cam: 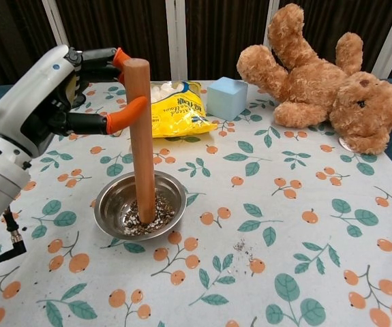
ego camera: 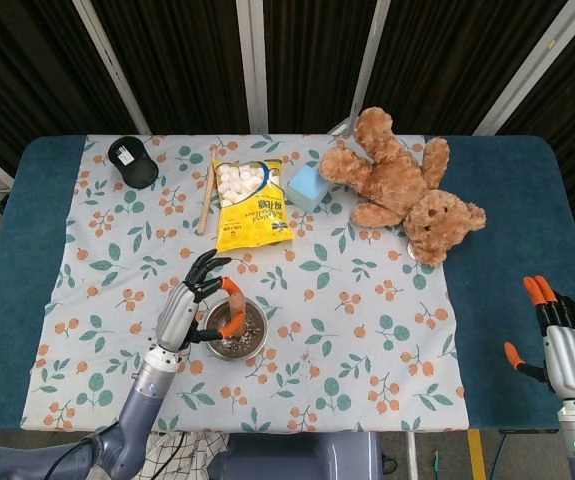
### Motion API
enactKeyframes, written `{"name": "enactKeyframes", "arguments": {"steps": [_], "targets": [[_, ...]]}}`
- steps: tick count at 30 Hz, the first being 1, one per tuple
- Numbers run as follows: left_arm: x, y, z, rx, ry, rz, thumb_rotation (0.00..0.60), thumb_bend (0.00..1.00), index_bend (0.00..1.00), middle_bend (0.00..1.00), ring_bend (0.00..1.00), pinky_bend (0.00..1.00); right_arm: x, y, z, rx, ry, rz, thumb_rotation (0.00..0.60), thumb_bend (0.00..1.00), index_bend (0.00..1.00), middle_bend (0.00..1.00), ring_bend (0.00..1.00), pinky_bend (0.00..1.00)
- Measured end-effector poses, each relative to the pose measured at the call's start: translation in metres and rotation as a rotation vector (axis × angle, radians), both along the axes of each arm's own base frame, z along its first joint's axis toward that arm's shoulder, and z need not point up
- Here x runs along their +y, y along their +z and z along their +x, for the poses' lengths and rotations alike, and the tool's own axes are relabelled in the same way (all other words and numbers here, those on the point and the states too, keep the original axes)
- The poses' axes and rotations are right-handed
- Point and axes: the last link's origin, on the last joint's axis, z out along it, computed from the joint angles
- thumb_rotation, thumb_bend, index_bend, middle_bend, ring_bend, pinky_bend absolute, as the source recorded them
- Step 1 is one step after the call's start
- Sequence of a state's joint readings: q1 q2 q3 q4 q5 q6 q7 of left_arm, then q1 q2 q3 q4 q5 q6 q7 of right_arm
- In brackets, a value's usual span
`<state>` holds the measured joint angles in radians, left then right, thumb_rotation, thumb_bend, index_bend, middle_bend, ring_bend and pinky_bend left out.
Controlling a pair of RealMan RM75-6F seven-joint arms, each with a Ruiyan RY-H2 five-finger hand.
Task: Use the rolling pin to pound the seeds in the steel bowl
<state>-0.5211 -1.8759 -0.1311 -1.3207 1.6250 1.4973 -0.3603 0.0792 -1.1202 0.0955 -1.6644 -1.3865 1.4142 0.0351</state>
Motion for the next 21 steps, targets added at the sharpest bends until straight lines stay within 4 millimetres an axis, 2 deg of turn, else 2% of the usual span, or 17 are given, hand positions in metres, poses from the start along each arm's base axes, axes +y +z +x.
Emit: {"name": "enactKeyframes", "arguments": {"steps": [9,21], "targets": [[-0.004,-0.001,-0.002,0.002,-0.010,-0.001,0.600,0.92,0.61,0.66,0.18,0.08,0.000,0.000,0.000,-0.001,0.002,-0.001,0.600,0.36,0.00,0.00,0.00,0.00],[-0.002,0.015,0.030,-0.034,-0.082,0.033,0.600,0.92,0.61,0.66,0.18,0.08,0.003,0.000,-0.001,-0.004,0.002,-0.005,0.600,0.36,0.00,0.00,0.00,0.00]]}}
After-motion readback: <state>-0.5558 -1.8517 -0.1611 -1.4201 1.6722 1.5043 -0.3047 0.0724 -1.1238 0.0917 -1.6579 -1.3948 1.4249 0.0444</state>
